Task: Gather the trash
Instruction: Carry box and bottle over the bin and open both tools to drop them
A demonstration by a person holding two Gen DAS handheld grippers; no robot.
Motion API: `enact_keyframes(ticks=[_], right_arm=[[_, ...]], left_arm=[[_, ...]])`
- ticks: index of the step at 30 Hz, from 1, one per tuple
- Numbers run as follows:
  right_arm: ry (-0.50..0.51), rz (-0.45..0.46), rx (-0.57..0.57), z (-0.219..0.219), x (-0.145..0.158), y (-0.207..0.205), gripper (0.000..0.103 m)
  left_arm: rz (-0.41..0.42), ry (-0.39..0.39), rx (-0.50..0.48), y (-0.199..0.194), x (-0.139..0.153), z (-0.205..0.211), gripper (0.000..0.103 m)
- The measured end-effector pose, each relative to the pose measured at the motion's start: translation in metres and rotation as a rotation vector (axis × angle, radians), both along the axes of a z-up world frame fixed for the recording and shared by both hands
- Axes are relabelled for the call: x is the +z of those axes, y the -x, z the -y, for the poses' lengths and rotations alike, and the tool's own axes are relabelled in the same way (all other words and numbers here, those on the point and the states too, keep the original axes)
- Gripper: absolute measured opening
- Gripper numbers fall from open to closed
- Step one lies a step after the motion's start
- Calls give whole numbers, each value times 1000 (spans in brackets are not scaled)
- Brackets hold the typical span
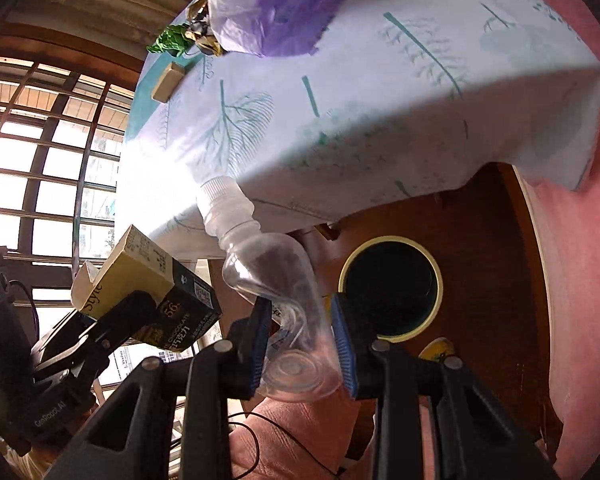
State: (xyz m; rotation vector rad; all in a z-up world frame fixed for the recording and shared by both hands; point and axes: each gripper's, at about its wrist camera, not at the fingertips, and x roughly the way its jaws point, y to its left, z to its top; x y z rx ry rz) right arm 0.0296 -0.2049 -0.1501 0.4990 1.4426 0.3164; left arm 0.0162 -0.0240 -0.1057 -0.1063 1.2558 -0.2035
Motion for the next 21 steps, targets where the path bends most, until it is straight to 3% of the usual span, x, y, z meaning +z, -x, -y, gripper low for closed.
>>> enact_keyframes(ticks=[4,14,21], right_arm=[[15,-84,-34,8,-48,20,31],[96,-209,-68,1,-176,46,31],[146,-219,-95,-9,-226,49,31]], left_arm=[[-30,-32,-6,16,-36,13,65],[-129,-91,-30,25,-163,24,68],[-158,-110,-69,26,-218,37,72]])
